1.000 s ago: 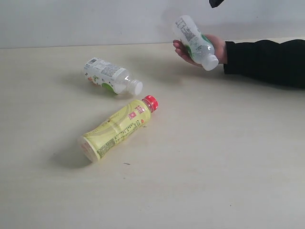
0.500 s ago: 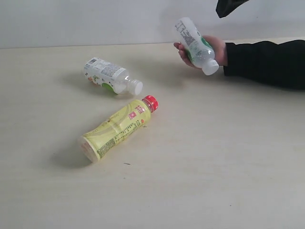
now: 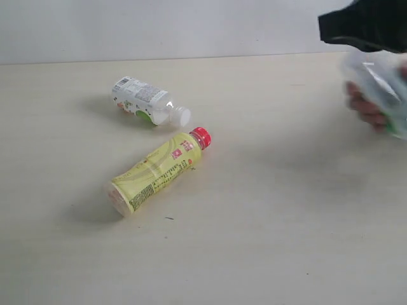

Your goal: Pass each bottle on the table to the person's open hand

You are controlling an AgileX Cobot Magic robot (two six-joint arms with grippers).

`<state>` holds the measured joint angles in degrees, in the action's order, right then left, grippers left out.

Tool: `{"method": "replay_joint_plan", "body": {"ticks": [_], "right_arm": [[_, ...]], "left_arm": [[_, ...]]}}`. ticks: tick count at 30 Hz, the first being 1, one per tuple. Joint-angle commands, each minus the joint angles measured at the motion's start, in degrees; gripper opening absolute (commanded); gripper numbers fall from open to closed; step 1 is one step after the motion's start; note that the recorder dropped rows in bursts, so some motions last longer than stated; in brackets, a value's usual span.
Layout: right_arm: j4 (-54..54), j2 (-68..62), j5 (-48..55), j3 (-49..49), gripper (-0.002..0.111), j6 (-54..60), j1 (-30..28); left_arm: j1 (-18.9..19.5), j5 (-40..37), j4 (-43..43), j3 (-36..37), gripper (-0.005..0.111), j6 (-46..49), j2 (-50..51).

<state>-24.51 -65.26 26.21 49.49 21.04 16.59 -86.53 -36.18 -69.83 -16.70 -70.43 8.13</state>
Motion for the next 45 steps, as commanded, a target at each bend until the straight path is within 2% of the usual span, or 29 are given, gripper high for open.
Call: {"method": "replay_joint_plan", "body": {"ticks": [1, 11, 16, 23, 40, 45], "right_arm": [[-1.38, 9.43, -5.83, -9.27, 0.000, 0.32, 0.00], [-6.38, 32.12, -15.45, -29.90, 0.000, 0.32, 0.00], [-9.98, 40.07, -19.91, -36.62, 0.000, -2.53, 0.00], [-11.59, 44.82, -18.11, -37.21, 0.000, -5.25, 0.00], [-11.59, 44.93, -18.11, -37.21, 0.000, -5.25, 0.00], [-11.59, 44.93, -18.11, -37.21, 0.000, -5.25, 0.00]], "left_arm": [[-0.20, -0.10, -0.28, 0.17, 0.002, -0.21, -0.37], [-0.20, -0.10, -0.28, 0.17, 0.002, -0.21, -0.37], [-0.20, -0.10, -0.28, 0.17, 0.002, -0.21, -0.37], [-0.20, -0.10, -0.28, 0.17, 0.002, -0.21, -0.37], [-0.20, -0.10, -0.28, 0.17, 0.002, -0.21, -0.37], [-0.20, 0.16, -3.18, 0.17, 0.002, -0.21, -0.37]]}}
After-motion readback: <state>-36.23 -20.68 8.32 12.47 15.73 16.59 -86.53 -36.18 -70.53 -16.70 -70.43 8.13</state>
